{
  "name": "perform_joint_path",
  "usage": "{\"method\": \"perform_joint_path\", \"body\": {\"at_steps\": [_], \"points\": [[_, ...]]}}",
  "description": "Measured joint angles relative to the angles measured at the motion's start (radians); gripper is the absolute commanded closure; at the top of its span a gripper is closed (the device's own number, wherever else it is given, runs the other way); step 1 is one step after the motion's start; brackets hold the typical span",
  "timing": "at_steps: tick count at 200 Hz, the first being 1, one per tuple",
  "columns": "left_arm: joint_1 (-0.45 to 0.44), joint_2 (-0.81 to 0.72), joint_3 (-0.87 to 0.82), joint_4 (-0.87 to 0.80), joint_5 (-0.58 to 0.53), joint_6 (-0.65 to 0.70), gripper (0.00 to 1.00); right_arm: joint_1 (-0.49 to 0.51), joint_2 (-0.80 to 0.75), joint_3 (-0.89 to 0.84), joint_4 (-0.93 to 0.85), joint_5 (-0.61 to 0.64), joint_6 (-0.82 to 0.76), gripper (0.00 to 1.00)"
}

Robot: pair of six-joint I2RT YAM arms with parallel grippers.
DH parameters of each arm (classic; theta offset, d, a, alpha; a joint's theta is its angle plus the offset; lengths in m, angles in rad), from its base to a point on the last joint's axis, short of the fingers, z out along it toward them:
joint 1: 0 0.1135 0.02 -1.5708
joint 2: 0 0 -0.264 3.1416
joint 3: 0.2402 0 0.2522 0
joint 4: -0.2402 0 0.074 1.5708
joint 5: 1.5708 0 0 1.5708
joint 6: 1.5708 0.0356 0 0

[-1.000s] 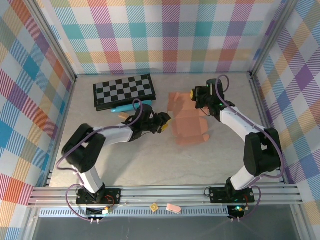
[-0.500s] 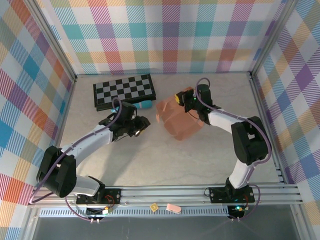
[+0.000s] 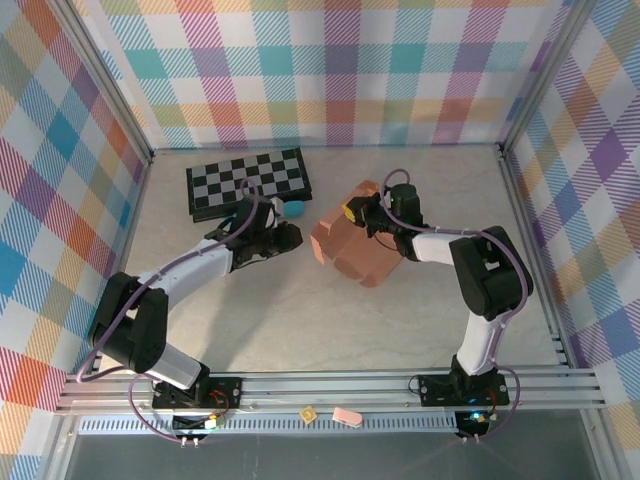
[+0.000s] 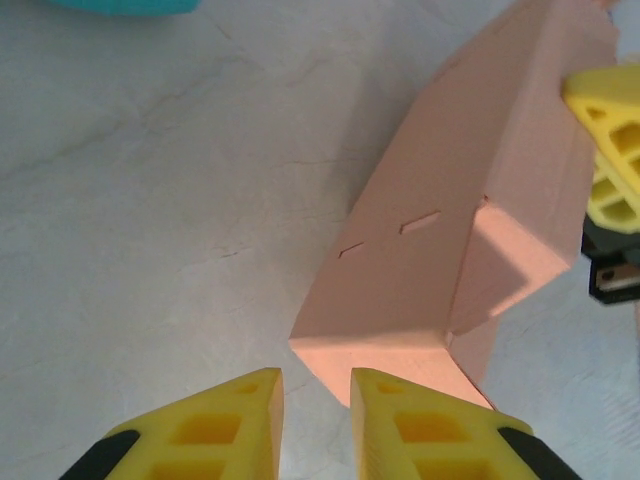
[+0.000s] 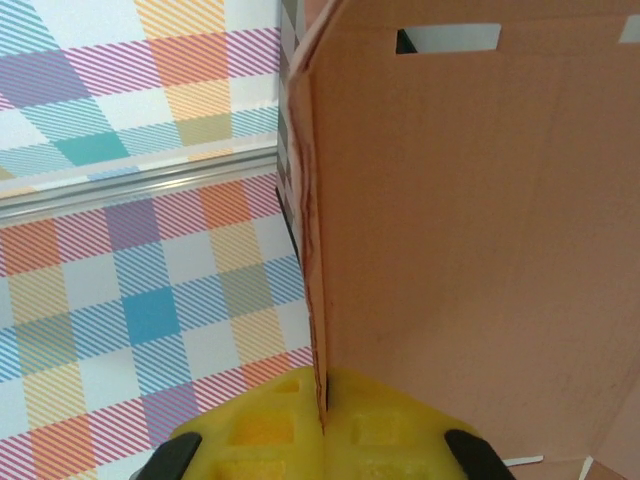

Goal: Fold the paper box

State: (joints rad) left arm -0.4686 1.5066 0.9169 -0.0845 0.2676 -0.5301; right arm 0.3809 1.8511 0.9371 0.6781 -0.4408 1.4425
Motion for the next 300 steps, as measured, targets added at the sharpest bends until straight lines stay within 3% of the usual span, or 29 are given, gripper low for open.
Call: {"method": "perform_joint_path", "body": {"at_steps": [47,108,300], "points": [[-0.069,0.033,-0.110,0.159,-0.002,0.155,0.73,0.000,0.001,-0.024,0.036,-0.025,-0.016,1.00],[-0.119,0.067,-0.124,0.272,-0.043,0.233,0.71,-0.002,0.045,-0.029,0.099,-0.074,-0.019,1.00],[-0.221,0.210,-0.055,0.354,-0.144,0.261,0.73,-0.035,0.071,-0.065,0.198,-0.140,-0.019,1.00]]}}
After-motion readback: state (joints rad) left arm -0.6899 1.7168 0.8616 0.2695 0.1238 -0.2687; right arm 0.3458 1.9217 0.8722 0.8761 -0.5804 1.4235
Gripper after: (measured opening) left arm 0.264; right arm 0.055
